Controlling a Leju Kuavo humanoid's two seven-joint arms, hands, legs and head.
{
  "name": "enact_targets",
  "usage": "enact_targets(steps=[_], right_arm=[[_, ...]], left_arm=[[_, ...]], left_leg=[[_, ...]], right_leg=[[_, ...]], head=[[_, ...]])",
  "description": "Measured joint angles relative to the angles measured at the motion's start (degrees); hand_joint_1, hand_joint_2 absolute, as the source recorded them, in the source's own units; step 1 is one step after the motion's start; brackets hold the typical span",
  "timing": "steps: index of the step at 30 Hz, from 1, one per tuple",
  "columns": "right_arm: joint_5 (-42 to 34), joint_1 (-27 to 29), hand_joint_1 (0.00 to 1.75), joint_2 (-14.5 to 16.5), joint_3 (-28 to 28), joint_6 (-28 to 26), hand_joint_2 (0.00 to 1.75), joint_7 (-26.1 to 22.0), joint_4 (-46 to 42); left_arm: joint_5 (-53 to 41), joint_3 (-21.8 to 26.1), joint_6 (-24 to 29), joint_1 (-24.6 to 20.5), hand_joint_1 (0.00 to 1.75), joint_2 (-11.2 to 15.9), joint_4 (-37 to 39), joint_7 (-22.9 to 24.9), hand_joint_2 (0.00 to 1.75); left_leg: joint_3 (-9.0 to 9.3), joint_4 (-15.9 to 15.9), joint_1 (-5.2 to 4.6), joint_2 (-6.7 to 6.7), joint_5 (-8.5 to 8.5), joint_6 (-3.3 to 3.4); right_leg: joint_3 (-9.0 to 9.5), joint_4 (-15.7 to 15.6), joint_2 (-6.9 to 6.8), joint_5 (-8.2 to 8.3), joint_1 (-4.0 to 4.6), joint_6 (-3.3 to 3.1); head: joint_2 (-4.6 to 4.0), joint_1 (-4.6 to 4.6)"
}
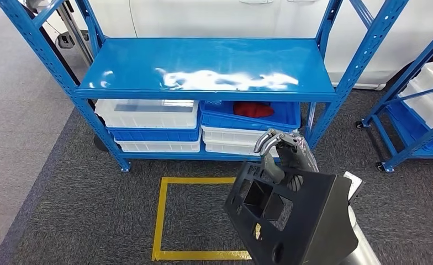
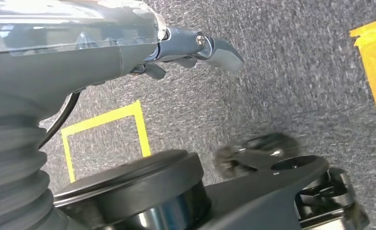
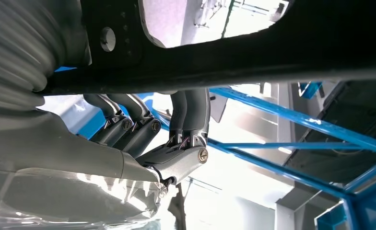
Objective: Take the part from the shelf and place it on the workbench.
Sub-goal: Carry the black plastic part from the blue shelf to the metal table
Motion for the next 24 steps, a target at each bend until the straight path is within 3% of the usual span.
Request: enact_targets(steps=[1,2,4,6,8,10,12,14,15,16,17,18,20,22,24], right_arm=[[-0.11,0.27,1.75,0.0,0.0,0.0,1.75,0.0,0.0],[-0.21,0.46,1.75,0.0,0.0,0.0,1.75,-0.01,-0.01],[-0.35,0.59,1.75,0.0,0.0,0.0,1.75,-0.01,-0.02],[-0.42,0.67,1.75,0.01,0.0,0.02,1.75,-0.02,-0.03],[-0.44,0.84,1.75,0.02,0.0,0.1,1.75,-0.02,-0.06],[-0.5,1.01,1.75,0.01,-0.03,0.21,1.75,-0.04,-0.15],[-0.6,1.2,1.75,0.02,-0.06,0.33,1.75,-0.05,-0.23],[-0.68,1.56,1.75,0.02,-0.07,0.55,1.75,-0.04,-0.22],[-0.71,1.82,1.75,0.02,-0.07,0.66,1.75,-0.04,-0.22],[-0.74,2.08,1.75,0.02,-0.07,0.75,1.75,-0.04,-0.22],[-0.75,2.28,1.75,0.02,-0.09,0.81,1.75,-0.04,-0.22],[-0.77,2.39,1.75,0.02,-0.13,0.81,1.75,-0.04,-0.27],[-0.81,2.44,1.75,0.02,-0.23,0.81,1.75,-0.06,-0.41],[-0.86,2.61,1.75,0.02,-0.36,0.81,1.75,-0.09,-0.55],[-0.88,2.97,1.75,0.02,-0.6,0.8,1.75,-0.11,-0.72]], left_arm=[[0.07,0.0,0.02,0.06,0.0,0.01,0.0,0.04,1.75],[0.13,0.0,0.04,0.19,0.0,0.01,0.0,0.09,1.75],[0.17,0.01,0.11,0.65,0.0,0.04,0.0,0.19,1.75],[0.22,0.02,0.17,1.08,0.0,0.08,0.0,0.2,1.75],[0.27,0.02,0.18,1.24,0.0,0.09,0.01,0.17,1.75],[0.29,0.03,0.18,1.33,0.0,0.07,0.01,0.12,1.75],[0.35,0.05,0.19,1.55,0.0,0.07,0.0,0.07,1.75],[0.48,0.09,0.22,1.76,0.0,0.13,0.0,0.05,1.75],[0.52,0.11,0.25,1.8,0.0,0.16,0.0,0.05,1.75],[0.54,0.13,0.28,1.8,0.0,0.18,0.0,0.05,1.75],[0.54,0.13,0.32,1.79,0.0,0.19,0.0,0.05,1.75],[0.53,0.13,0.36,1.77,0.0,0.19,0.0,0.05,1.75],[0.49,0.13,0.41,1.75,0.0,0.22,0.0,0.04,1.75],[0.45,0.13,0.44,1.78,0.0,0.32,0.0,0.04,1.75],[0.41,0.13,0.46,1.75,0.0,0.43,0.0,0.07,1.75]], left_leg=[[1.31,-0.72,0.04,-0.05,0.83,0.06],[3.64,-3.73,0.09,-0.37,2.26,0.22],[8.82,-11.95,0.2,-2.67,4.1,0.76],[11.19,-16.3,0.18,-4.51,4.22,1.19],[11.17,-16.75,0.17,-3.8,4.45,1.58],[11.0,-17.21,0.37,-2.36,5.08,2.37],[10.64,-17.48,0.42,-0.81,5.59,3.0],[10.13,-17.39,0.23,0.66,5.78,3.16],[9.96,-17.32,0.14,1.39,5.83,3.16],[9.86,-17.21,0.09,2.08,5.84,3.11],[9.84,-17.09,0.05,2.71,5.78,3.02],[9.87,-16.93,-0.02,3.29,5.66,2.87],[9.84,-16.58,-0.37,4.23,5.33,2.4],[9.8,-16.43,-0.67,5.12,5.09,1.93],[9.83,-16.22,-0.67,5.42,4.7,1.38]], right_leg=[[-0.53,0.06,0.49,0.41,0.01,0.13],[-0.96,0.14,1.04,0.76,0.01,0.29],[-1.67,0.29,2.1,1.39,-0.03,0.72],[-2.29,0.35,3.09,2.1,-0.12,1.41],[-2.75,0.28,4.04,2.76,-0.17,2.21],[-3.7,1.64,2.65,1.85,-0.04,2.63],[-6.42,7.39,-0.01,-1.67,0.05,2.81],[-9.83,15.29,-1.05,-5.17,-0.01,3.1],[-10.48,17.28,-1.23,-5.59,-0.05,3.2],[-9.94,16.97,-1.42,-4.94,-0.08,3.23],[-8.17,14.19,-1.76,-3.4,-0.07,3.15],[-5.6,9.77,-2.69,-1.63,0.0,2.95],[-1.76,2.69,-4.96,0.31,0.54,2.09],[-1.17,0.96,-5.46,0.32,1.01,1.23],[-1.42,0.79,-4.21,0.53,0.74,0.64]], head=[[0.0,0.0],[0.0,0.0],[0.0,0.0],[0.0,0.0],[0.0,0.0],[0.0,0.01],[0.0,0.02],[0.0,0.02],[0.0,0.02],[0.0,0.01],[0.0,0.02],[0.0,0.02],[0.0,0.02],[0.0,0.01],[0.0,0.0]])
